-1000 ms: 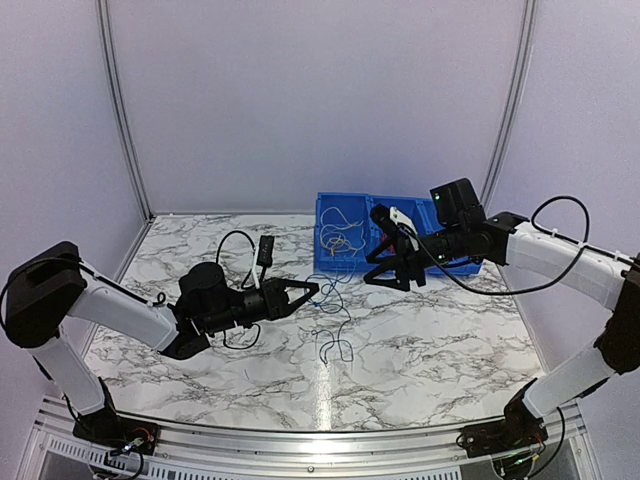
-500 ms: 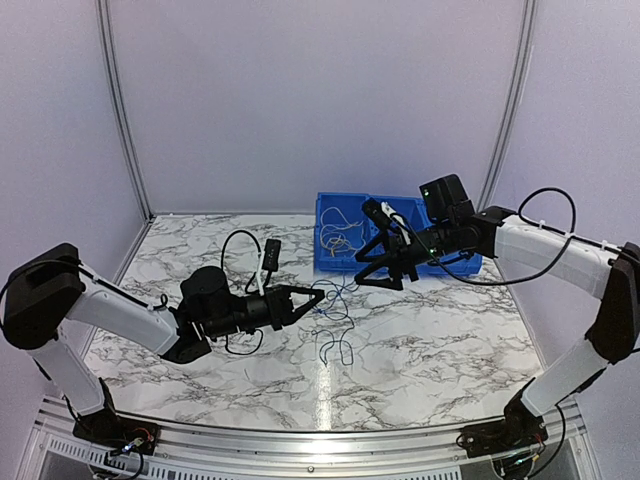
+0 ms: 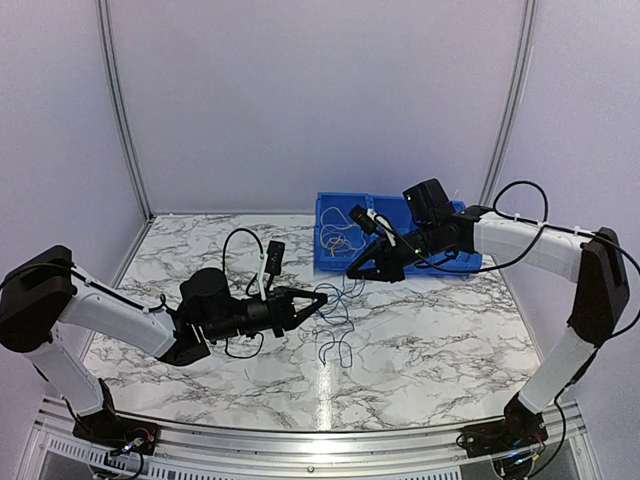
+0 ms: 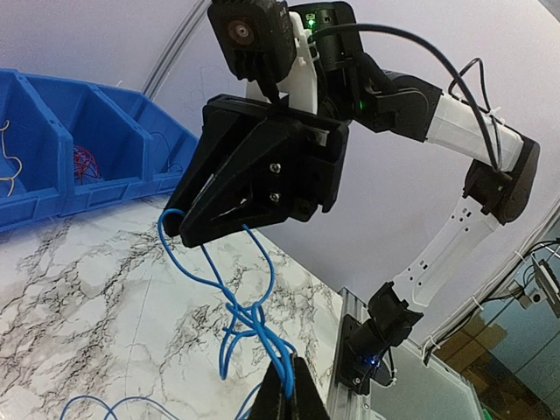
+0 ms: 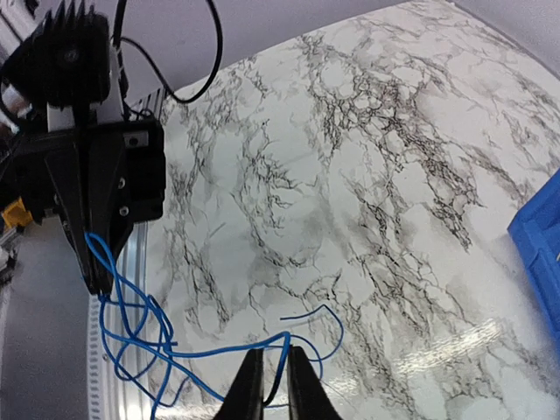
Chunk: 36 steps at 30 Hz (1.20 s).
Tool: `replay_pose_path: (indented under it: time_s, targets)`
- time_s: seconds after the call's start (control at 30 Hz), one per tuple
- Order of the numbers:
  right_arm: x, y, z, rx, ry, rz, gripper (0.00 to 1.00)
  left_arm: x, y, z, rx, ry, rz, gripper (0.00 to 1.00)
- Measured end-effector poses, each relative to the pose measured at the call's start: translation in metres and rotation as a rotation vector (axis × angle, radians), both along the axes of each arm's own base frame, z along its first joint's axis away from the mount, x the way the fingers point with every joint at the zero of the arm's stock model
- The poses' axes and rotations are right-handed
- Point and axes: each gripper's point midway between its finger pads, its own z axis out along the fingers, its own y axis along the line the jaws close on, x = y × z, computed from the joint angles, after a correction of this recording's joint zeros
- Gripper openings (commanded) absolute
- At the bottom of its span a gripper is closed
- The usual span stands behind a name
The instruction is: Untangle the cables
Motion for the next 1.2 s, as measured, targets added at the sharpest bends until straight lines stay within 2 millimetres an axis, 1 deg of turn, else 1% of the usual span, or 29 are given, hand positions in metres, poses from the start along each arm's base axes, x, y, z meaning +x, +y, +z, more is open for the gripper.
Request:
replay_pose_path:
  time_s: [0.03,0.07,0.1,0.17,0.2,0.23,0.33,0.4,0.5,0.57,0.7,0.8,0.93,1.2]
  targets:
    - [0.0,0.0,0.0,0.0,0.002,0.001,0.0,0.0,0.0,0.0,0.003,-0.003,0.004,0.09]
    - [-0.001,0.0,0.001,0.002,0.0,0.003,0.0,0.001,0.0,0.0,0.007,-0.005,0.008,0.22]
    - [-0.001,0.0,0.002,0.003,-0.002,0.004,0.0,0.002,0.001,-0.001,0.014,-0.004,0.016,0.32]
    - [-0.002,-0.001,0.003,0.003,-0.013,0.007,0.0,0.003,0.002,-0.004,0.036,-0.016,0.029,0.49]
    - [-0.002,-0.001,0.004,0.002,-0.025,0.009,0.0,0.004,0.003,-0.006,0.048,-0.011,0.037,0.53]
    - [-0.003,-0.001,0.006,-0.003,-0.04,0.01,0.0,0.005,0.005,-0.007,0.06,-0.015,0.046,0.55]
    - [-0.013,0.003,0.015,-0.021,-0.12,0.028,0.0,0.007,0.011,-0.004,0.088,-0.036,0.075,0.56]
    - [-0.026,0.011,0.024,-0.033,-0.198,0.056,0.0,0.01,0.017,0.005,0.091,-0.058,0.106,0.54]
    - [-0.045,0.022,0.04,-0.03,-0.269,0.099,0.0,0.018,0.021,0.022,0.095,-0.099,0.165,0.47]
    - [-0.047,0.028,0.05,-0.021,-0.294,0.107,0.0,0.025,0.019,0.027,0.109,-0.115,0.2,0.43]
    - [-0.04,0.029,0.062,-0.015,-0.317,0.09,0.0,0.035,0.012,0.036,0.13,-0.146,0.245,0.36]
    - [-0.04,0.03,0.063,-0.015,-0.314,0.089,0.0,0.037,0.006,0.035,0.15,-0.161,0.251,0.32]
    - [-0.041,0.029,0.061,-0.022,-0.298,0.09,0.0,0.041,0.002,0.028,0.178,-0.16,0.264,0.29]
    - [-0.043,0.029,0.061,-0.017,-0.275,0.092,0.0,0.056,-0.01,0.016,0.214,-0.154,0.305,0.29]
